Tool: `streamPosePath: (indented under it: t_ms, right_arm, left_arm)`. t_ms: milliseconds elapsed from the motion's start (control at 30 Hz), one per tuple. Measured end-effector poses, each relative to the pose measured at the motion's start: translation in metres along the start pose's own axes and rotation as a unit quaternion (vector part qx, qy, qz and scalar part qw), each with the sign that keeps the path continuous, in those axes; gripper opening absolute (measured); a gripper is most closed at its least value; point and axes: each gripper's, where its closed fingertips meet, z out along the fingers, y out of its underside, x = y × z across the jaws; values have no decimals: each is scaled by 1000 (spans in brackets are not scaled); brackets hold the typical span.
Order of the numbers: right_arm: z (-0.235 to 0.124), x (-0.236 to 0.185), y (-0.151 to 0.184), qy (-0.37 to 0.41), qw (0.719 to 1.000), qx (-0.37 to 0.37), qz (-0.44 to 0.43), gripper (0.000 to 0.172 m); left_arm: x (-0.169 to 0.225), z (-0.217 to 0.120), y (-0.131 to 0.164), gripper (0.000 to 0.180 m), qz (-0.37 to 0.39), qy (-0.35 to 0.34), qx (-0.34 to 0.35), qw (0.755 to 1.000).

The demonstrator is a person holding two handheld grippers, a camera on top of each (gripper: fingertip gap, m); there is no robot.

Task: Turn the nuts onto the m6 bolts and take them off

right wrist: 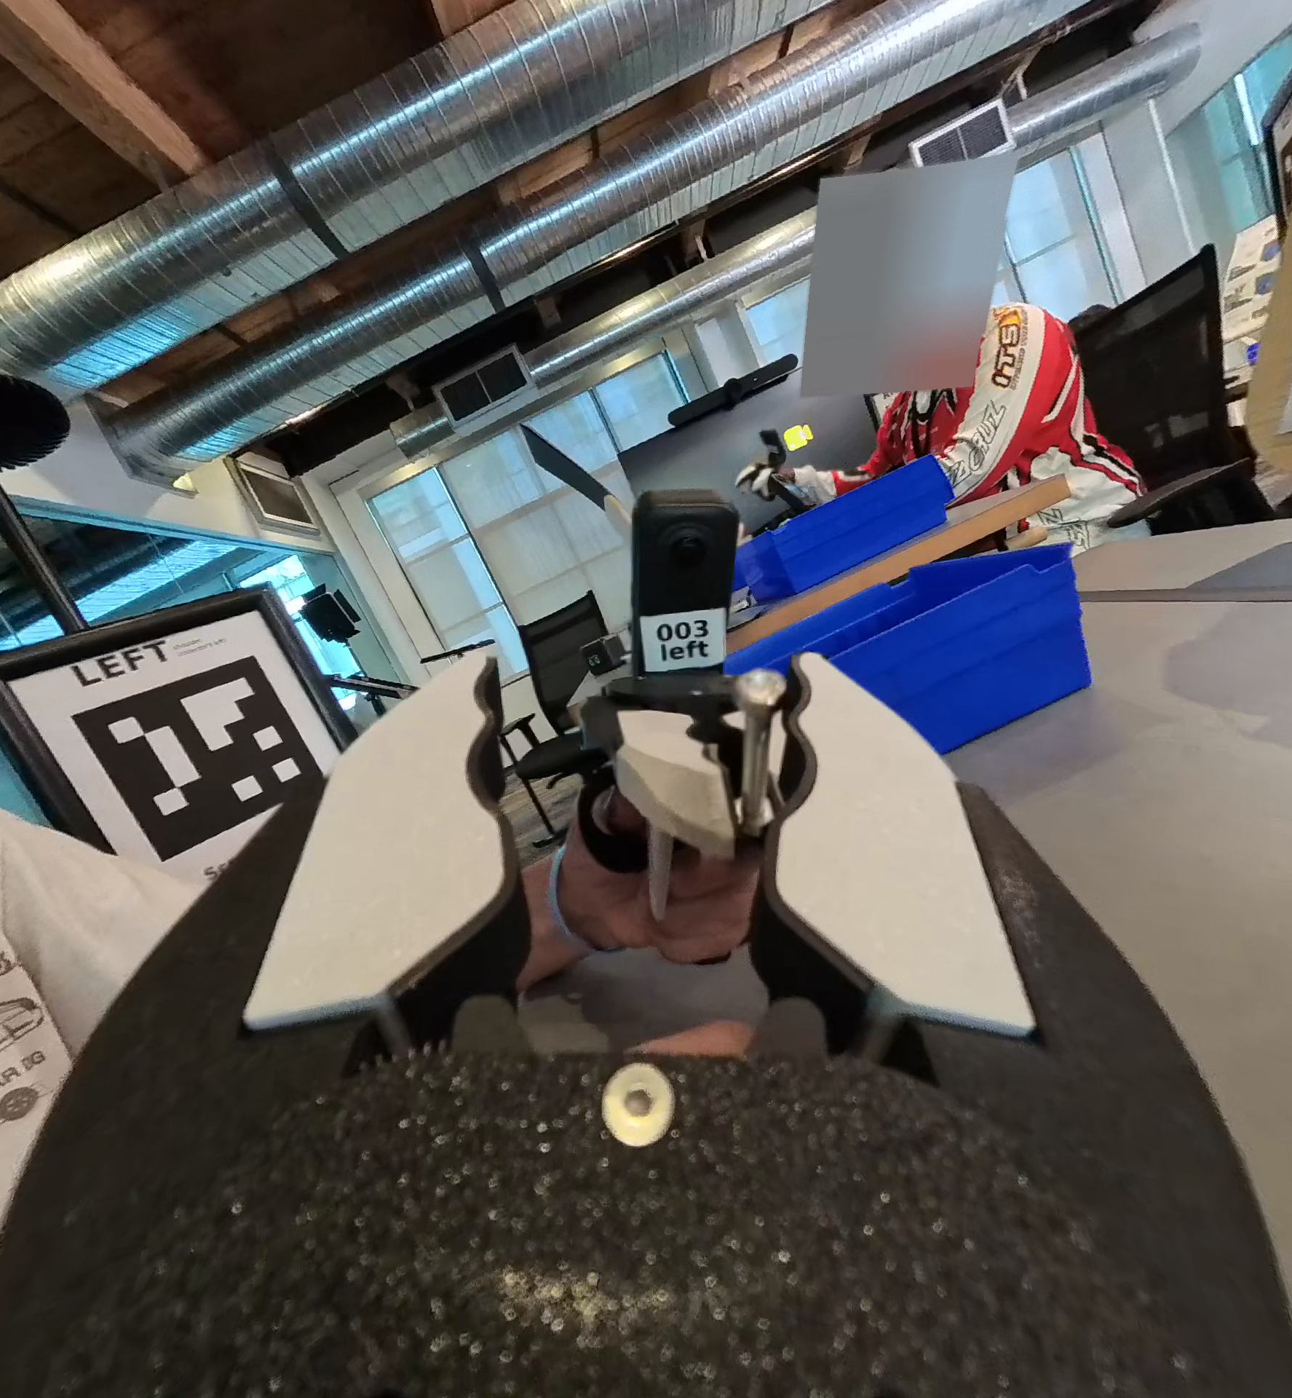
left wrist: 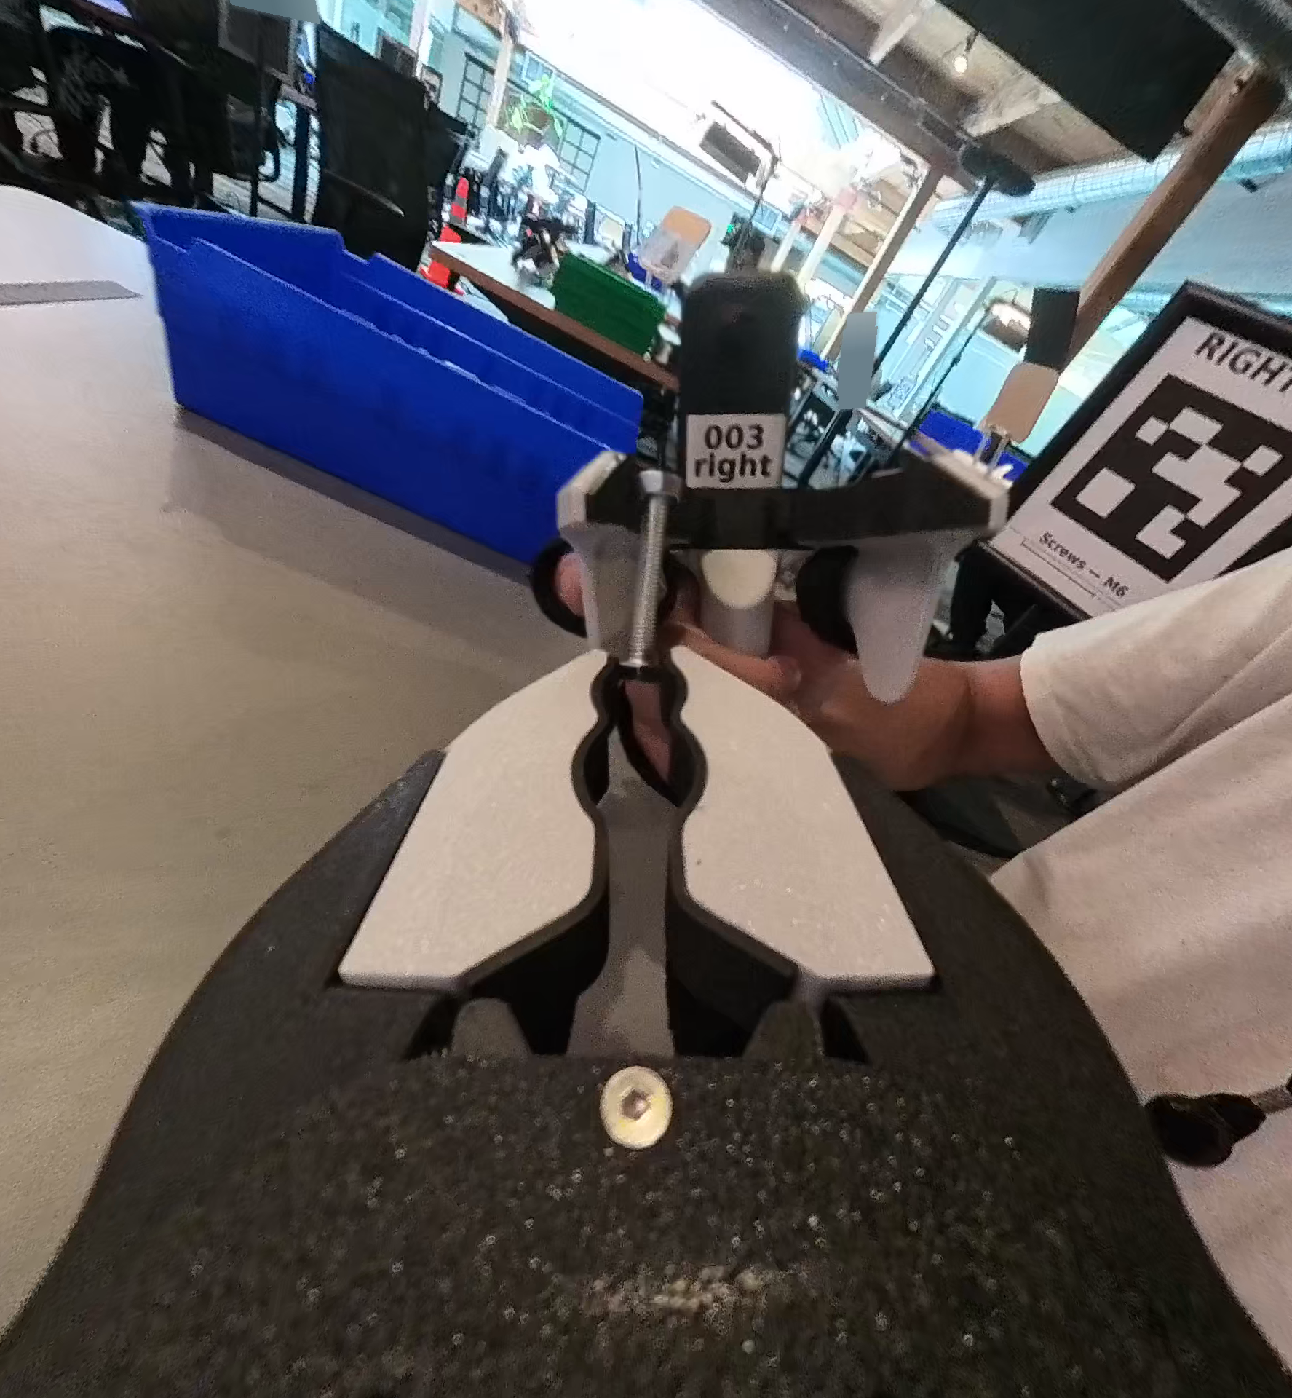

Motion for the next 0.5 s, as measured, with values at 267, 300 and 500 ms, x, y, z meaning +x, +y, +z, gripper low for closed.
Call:
streamPosePath:
  t_ms: [267,300,500]
  right_arm:
    - [-2,8,0,16,1000,1,0,68]
    - [-1,9,0,19,1000,0,1,68]
    - [-1,3,1,14,1000,0,-7,72]
  left_arm:
    - [-4,-14,-9,10,-14,2,28,999]
    - [1,-9,-6,10,-9,10,19,1000]
    - [-3,-2,-2,10,-7,-2,5,1000]
